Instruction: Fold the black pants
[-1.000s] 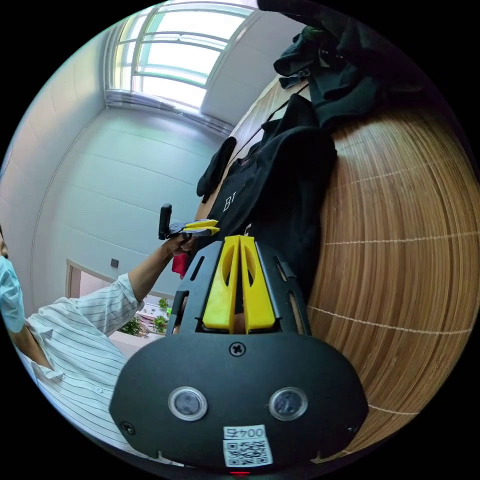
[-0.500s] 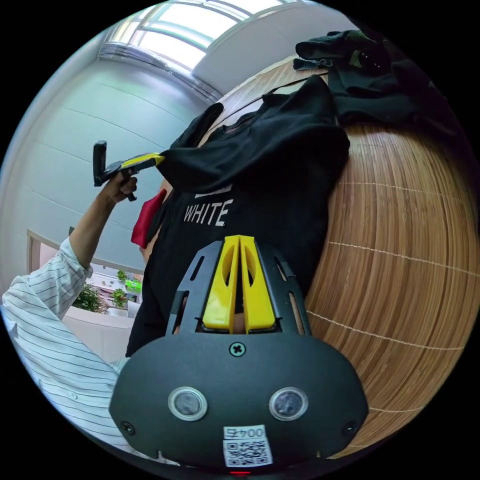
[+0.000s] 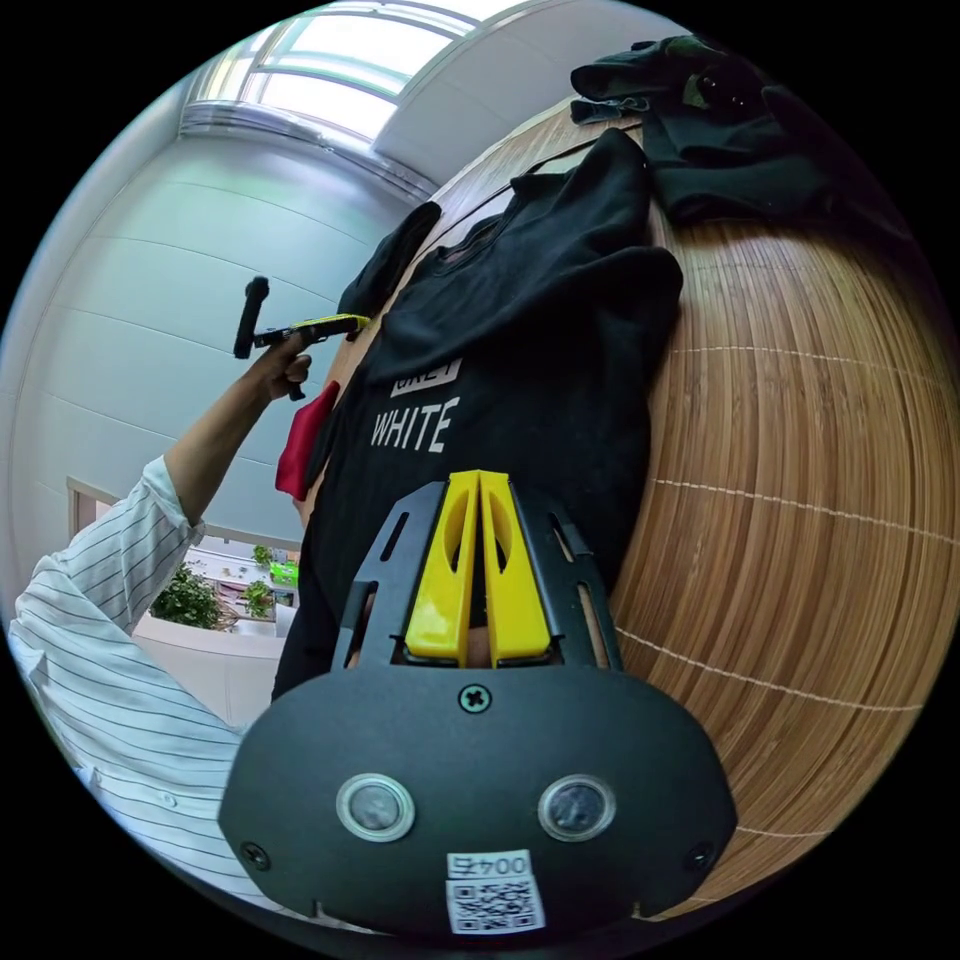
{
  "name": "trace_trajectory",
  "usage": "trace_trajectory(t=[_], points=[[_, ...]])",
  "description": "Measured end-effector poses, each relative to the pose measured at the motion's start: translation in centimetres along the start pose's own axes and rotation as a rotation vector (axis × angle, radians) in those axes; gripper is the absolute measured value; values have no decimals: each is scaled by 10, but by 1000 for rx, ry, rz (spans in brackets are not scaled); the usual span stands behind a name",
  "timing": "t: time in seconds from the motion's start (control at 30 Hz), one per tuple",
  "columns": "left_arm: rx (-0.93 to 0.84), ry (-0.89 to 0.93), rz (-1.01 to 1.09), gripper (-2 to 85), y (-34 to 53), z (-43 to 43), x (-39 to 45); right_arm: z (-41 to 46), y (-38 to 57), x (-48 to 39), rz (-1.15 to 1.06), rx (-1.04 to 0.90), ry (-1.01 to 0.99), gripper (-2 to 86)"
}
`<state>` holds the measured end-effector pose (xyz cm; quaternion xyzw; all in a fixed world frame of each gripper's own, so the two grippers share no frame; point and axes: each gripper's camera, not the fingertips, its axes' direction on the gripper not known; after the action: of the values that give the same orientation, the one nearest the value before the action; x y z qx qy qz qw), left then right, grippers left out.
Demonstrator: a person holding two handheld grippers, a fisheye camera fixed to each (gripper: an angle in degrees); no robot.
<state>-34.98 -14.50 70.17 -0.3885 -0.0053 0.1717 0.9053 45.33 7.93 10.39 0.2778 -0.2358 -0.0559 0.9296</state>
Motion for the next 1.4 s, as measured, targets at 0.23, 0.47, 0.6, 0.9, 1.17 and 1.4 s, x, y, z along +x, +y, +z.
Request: trace_trajectory(t=[0.23,0.47,0.6,0.9,1.17,1.4], points=[[-54,192,56,20,50,48,-13,-8,0,-4,14,65,26,-3],[223,443,181,57,-24,14,47,-67,-6,-6,23,370,407,54],[191,482,337,77,-84,23,124,-65,-16,20,122,338,292,65],[67,475,398,88,-144,80,166,-64,-33,49,185,325,77,80],[48,597,319,21,-154,110,127,-73,-33,38,223,373,190,25],[113,706,10,12,-167,135,75,-64,-30,22,264,327,365,24]])
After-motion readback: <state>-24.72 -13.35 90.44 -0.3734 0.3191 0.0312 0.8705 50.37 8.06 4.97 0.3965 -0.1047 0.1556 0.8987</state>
